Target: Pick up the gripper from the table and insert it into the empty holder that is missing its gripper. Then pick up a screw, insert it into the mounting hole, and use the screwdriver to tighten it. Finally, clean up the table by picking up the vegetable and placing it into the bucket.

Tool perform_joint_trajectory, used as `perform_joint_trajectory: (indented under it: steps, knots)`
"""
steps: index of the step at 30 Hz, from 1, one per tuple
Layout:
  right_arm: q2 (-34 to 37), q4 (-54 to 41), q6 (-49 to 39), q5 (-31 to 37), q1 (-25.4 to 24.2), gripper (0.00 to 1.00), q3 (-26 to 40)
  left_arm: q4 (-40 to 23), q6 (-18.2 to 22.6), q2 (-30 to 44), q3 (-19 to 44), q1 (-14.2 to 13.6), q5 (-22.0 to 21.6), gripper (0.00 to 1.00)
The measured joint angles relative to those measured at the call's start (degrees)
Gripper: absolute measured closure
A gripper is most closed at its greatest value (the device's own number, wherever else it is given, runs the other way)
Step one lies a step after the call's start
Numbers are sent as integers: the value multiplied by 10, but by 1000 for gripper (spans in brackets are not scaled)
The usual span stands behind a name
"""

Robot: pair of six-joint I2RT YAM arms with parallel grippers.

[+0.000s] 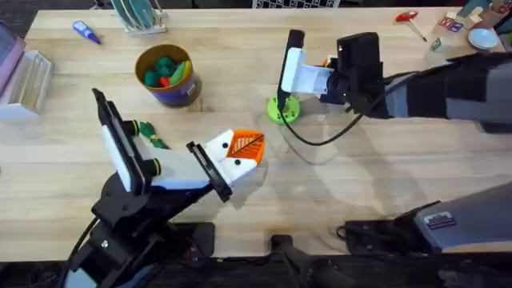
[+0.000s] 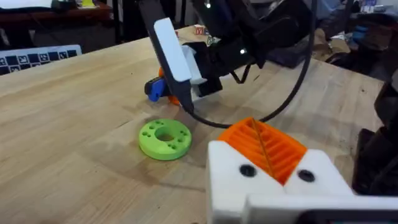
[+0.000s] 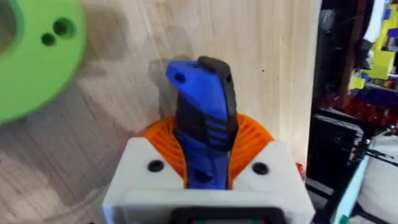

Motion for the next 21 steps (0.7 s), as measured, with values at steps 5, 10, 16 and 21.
perform_joint_trajectory:
  steps: [5,10,16,21]
  knots:
    - [-5,-31,16,-17,-1,545,10,0,0,0,0,0,0,985]
    - [-15,-57,26,-35,-1,256,19,0,0,0,0,0,0,985]
    - [-19,-69,30,-44,-2,76,26,0,0,0,0,0,0,985]
    - [-20,-74,36,-46,-2,48,28,0,0,0,0,0,0,985]
